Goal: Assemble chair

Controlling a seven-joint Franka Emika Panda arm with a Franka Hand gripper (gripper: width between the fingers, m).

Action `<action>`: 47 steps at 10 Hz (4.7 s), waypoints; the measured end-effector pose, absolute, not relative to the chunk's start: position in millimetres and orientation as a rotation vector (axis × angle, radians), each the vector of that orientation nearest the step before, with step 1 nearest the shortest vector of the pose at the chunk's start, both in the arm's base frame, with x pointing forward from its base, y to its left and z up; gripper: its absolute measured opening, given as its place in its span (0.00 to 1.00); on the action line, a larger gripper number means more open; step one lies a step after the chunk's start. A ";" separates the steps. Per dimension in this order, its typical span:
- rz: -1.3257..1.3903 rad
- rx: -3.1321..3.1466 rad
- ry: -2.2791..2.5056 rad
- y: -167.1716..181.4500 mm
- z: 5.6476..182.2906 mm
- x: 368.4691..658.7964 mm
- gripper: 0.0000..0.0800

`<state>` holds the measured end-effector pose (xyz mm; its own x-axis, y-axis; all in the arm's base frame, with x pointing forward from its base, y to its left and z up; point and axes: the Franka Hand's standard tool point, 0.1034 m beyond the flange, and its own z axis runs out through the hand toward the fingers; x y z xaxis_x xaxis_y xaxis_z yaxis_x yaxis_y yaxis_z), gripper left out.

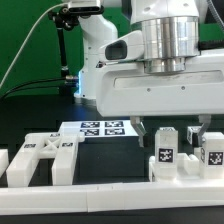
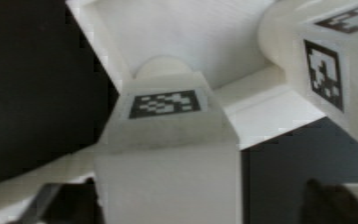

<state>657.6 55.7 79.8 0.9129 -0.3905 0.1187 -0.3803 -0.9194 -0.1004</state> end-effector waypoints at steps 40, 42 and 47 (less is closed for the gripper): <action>-0.045 -2.636 1.467 53.9 70.5 644.3 0.73; -0.079 -2.783 1.182 50.8 67.7 640.6 0.80; -0.084 -2.818 1.107 49.2 66.7 640.8 0.77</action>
Offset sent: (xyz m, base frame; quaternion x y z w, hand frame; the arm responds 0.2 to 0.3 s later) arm 0.0000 0.0000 0.0000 0.0000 0.0000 0.2571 0.9664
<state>640.8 49.2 66.7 0.7320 -0.6812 0.0103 -0.6750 -0.7272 -0.1247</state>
